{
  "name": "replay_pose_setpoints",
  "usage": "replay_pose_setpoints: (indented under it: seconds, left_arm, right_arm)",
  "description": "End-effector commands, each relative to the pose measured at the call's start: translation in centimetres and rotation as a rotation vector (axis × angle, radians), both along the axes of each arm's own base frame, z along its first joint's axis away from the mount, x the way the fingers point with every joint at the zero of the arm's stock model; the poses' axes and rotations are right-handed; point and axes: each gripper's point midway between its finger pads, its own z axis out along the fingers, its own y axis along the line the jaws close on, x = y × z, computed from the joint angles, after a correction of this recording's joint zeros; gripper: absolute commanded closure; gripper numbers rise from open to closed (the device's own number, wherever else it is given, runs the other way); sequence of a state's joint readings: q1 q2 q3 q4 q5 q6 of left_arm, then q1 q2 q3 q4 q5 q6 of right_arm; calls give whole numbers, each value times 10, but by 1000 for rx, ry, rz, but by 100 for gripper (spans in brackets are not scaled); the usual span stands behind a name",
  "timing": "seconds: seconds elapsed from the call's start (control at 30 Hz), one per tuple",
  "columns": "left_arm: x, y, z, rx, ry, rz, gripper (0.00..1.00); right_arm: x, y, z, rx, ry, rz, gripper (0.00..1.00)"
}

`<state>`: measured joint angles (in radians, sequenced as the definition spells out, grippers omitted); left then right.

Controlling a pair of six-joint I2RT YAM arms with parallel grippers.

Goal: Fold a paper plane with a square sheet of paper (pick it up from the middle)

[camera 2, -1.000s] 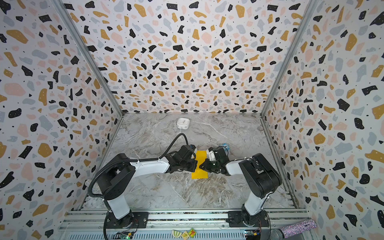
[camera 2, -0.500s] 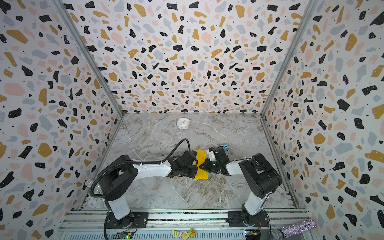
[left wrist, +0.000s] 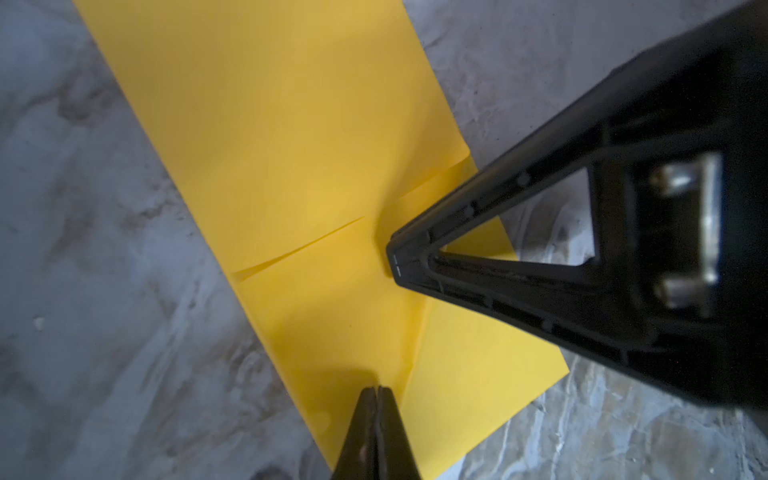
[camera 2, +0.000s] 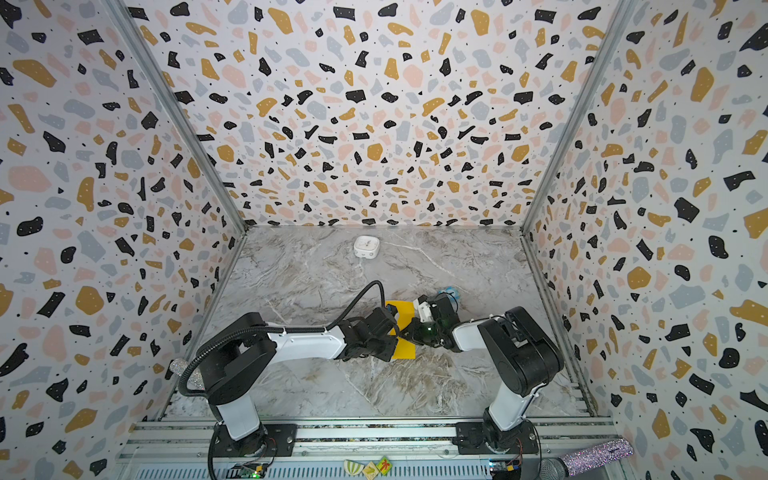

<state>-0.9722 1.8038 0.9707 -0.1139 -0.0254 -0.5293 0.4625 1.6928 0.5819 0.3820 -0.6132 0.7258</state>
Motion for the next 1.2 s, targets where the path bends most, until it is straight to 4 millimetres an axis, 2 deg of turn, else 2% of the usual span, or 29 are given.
replay_pose_setpoints:
  seconds: [0.0, 0.13, 0.43, 0.8, 1.17]
  left_arm:
    - [-27, 39, -37, 162, 90, -15, 100]
    - [-25, 37, -37, 155, 83, -7, 100]
    - [-24, 36, -35, 153, 82, -5, 100]
    - [-24, 39, -36, 161, 82, -2, 100]
    - [-24, 39, -35, 160, 79, -3, 100]
  right_arm:
    - [-7, 0, 14, 16, -73, 86, 94]
    - [-11, 5, 22, 27, -100, 150, 95]
    - [-25, 13, 2, -14, -39, 193, 95]
    - [-10, -29, -32, -178, -3, 104, 96]
    - [6, -70, -36, -304, -29, 30, 96]
